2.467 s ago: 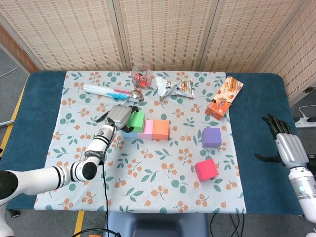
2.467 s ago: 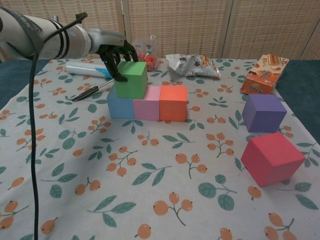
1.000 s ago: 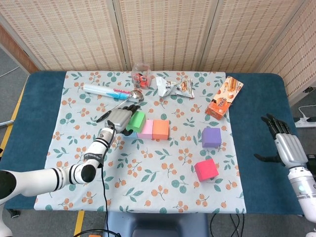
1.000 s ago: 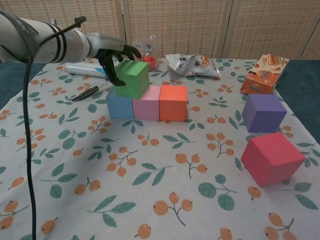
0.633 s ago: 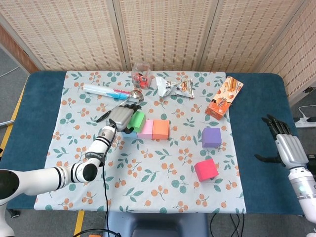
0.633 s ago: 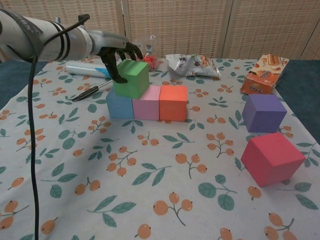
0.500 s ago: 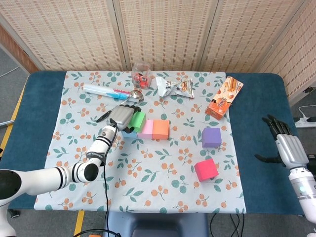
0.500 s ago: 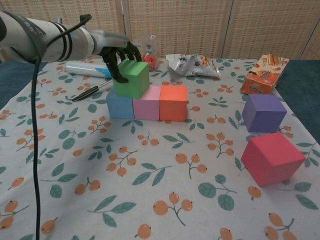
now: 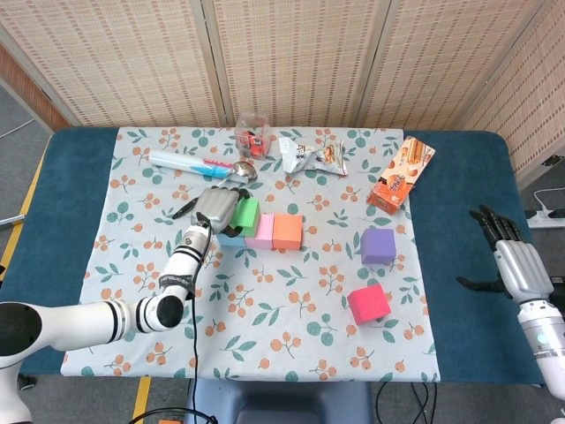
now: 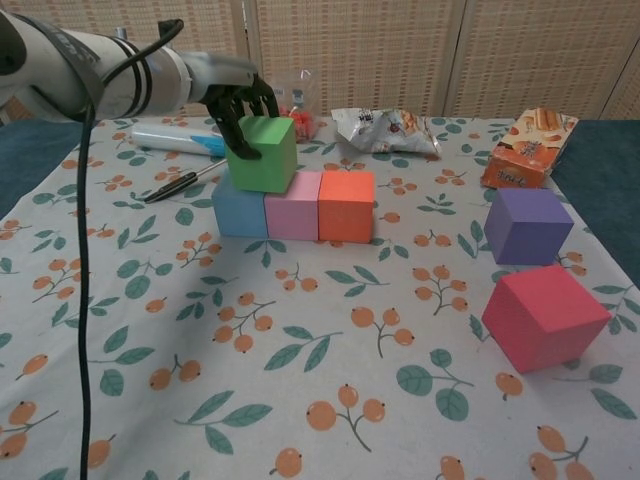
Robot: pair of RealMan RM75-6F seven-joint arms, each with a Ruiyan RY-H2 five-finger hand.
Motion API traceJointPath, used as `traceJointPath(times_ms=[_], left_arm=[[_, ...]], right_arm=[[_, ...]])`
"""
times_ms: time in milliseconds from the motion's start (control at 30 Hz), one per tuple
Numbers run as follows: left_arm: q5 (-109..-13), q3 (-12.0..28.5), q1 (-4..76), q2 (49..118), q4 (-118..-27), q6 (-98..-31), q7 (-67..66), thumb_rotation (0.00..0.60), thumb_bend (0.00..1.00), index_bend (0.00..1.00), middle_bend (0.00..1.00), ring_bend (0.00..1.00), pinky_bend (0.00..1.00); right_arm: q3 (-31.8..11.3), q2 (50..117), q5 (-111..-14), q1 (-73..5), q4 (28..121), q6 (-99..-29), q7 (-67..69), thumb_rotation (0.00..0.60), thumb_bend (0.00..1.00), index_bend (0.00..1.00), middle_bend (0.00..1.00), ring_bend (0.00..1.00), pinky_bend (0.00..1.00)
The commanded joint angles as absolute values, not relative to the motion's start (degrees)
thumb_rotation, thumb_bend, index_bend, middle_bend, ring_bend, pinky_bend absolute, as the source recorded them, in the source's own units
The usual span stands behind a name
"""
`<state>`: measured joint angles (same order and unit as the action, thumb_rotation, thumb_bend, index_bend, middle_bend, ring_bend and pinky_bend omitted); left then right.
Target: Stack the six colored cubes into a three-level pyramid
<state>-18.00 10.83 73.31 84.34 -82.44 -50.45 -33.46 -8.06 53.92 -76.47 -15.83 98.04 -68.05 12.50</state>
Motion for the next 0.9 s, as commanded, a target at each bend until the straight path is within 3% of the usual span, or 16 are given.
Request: traceJointPath(times_ms=[33, 900], left_arm=[[-15.73, 11.54, 73.90, 85.04, -82.85, -51.75, -34.92, 0.600, 0.34, 0.34, 0.40, 0.36, 0.27], [-12.81, 14.53, 73.35, 87.62, -82.53, -55.09, -38.43, 0.600, 0.34, 0.30, 0.37, 0.36, 0.29]], right_arm=[[-8.06, 53.84, -76.43, -15.85, 97.97, -67.97, 12.55, 0.600, 0.02, 0.00, 0.04, 0.00, 0.07], [-7.88, 53.91, -76.58, -16.02, 96.81, -67.21, 13.65, 0.600, 0.02, 0.00, 0.04, 0.00, 0.07]])
